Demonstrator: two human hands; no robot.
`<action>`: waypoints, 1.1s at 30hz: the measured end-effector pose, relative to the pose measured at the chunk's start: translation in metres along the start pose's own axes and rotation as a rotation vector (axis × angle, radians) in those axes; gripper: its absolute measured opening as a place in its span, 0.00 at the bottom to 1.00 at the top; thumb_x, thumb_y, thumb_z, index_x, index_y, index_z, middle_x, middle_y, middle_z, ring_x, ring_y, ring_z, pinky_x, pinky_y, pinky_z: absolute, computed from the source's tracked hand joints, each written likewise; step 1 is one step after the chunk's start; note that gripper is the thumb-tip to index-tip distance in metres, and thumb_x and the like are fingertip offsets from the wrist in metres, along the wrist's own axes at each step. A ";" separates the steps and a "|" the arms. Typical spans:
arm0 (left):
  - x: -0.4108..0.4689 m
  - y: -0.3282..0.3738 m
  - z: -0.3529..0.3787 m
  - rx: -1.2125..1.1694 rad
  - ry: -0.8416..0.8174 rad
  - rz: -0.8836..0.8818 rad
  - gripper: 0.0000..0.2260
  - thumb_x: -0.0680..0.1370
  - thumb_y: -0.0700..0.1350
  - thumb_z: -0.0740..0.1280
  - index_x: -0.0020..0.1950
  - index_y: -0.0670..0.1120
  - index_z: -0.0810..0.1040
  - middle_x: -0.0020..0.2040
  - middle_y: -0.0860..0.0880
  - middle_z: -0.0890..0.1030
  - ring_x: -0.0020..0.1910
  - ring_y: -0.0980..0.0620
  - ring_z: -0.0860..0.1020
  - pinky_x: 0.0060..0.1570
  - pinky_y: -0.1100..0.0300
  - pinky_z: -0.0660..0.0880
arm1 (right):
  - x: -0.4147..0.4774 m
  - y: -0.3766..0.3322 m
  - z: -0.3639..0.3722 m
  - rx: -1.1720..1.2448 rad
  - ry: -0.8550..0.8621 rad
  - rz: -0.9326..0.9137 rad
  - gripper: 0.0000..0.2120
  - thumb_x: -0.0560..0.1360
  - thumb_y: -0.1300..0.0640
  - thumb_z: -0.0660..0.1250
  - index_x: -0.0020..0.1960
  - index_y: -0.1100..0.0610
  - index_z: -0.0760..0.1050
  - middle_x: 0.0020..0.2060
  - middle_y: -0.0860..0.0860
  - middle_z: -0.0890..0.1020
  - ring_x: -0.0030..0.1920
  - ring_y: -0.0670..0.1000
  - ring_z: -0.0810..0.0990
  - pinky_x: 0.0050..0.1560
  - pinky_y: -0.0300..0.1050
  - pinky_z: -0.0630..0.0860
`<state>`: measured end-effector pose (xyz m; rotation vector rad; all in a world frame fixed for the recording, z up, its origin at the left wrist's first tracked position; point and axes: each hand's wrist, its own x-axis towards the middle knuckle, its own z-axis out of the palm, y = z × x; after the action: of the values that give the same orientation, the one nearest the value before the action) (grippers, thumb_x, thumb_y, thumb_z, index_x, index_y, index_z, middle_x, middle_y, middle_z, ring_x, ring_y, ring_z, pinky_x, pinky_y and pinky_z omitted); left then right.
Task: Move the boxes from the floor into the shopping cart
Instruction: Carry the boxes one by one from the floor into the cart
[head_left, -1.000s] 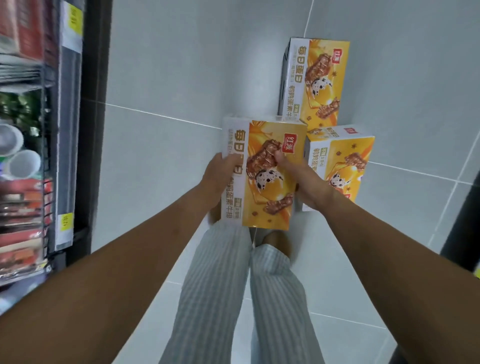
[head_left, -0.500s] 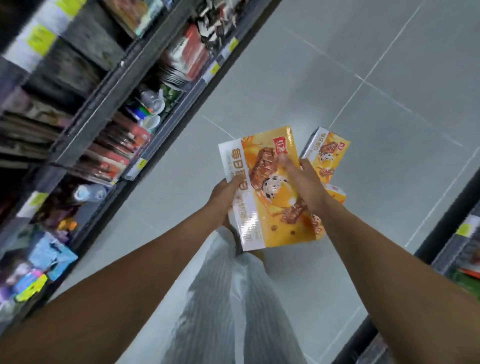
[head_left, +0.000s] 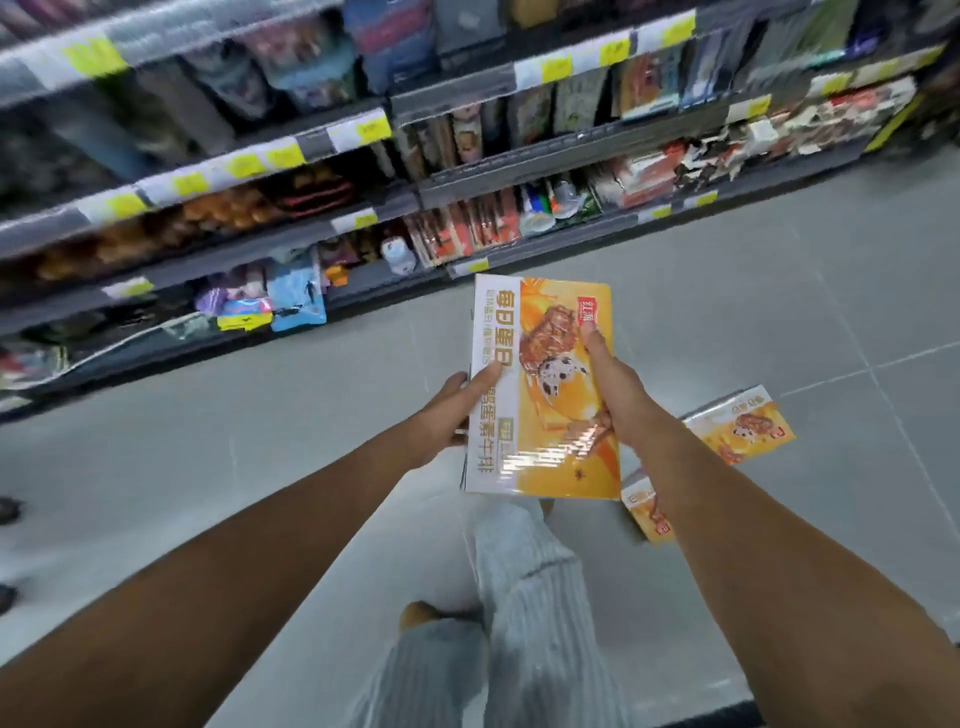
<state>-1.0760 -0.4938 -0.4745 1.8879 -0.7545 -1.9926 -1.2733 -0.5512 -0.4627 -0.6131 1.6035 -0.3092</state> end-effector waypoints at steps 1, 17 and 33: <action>-0.010 -0.003 -0.005 -0.018 0.028 0.010 0.36 0.69 0.73 0.60 0.67 0.49 0.70 0.55 0.48 0.83 0.54 0.48 0.82 0.54 0.50 0.77 | -0.006 -0.003 0.010 -0.030 0.000 0.006 0.37 0.72 0.27 0.57 0.65 0.56 0.74 0.58 0.56 0.81 0.54 0.56 0.81 0.56 0.51 0.77; -0.281 -0.196 -0.145 -0.647 0.468 0.227 0.23 0.75 0.66 0.59 0.54 0.49 0.80 0.55 0.43 0.83 0.52 0.42 0.82 0.61 0.45 0.74 | -0.227 0.023 0.267 -0.457 -0.555 -0.184 0.30 0.73 0.29 0.59 0.63 0.50 0.76 0.50 0.50 0.85 0.52 0.52 0.83 0.57 0.52 0.78; -0.388 -0.322 -0.308 -0.968 0.565 0.371 0.21 0.76 0.64 0.60 0.50 0.47 0.79 0.48 0.44 0.84 0.39 0.48 0.83 0.54 0.52 0.75 | -0.309 0.052 0.501 -0.788 -0.756 -0.324 0.31 0.69 0.28 0.64 0.59 0.50 0.80 0.51 0.53 0.86 0.52 0.57 0.85 0.61 0.60 0.76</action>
<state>-0.6902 -0.0701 -0.3310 1.4221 0.0526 -1.1399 -0.7851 -0.2601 -0.3010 -1.4036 0.8373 0.3287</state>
